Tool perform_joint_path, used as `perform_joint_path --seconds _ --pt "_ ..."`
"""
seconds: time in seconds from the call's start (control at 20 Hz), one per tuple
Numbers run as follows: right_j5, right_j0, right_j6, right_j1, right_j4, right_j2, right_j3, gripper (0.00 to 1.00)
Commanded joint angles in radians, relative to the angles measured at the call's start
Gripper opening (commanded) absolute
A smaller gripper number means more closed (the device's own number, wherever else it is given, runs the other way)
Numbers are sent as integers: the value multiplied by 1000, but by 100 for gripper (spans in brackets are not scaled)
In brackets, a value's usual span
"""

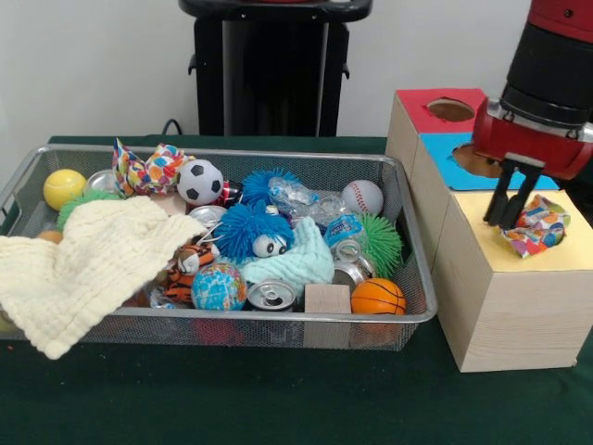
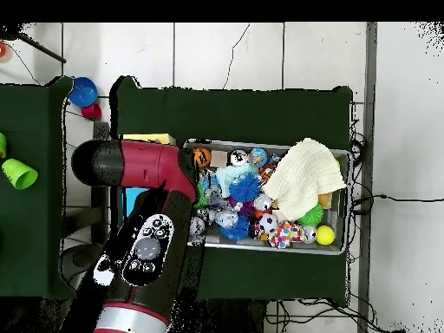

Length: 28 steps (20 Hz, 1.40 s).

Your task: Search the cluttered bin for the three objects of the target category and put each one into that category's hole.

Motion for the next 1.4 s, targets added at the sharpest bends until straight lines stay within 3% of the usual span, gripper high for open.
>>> perform_joint_path --seconds 0.05,0.3,0.6,0.75,1.15,1.4 --pt "65 -8 172 -15 -75 -62 44 0" --pt "87 -11 153 -53 -79 -56 76 0" --pt "270 -55 157 -92 -57 -35 122 0" --pt "295 -62 169 -91 -68 -50 149 0" --pt "251 -67 179 -62 -112 -89 203 0" --pt "175 -49 199 -60 -113 -113 272 0"
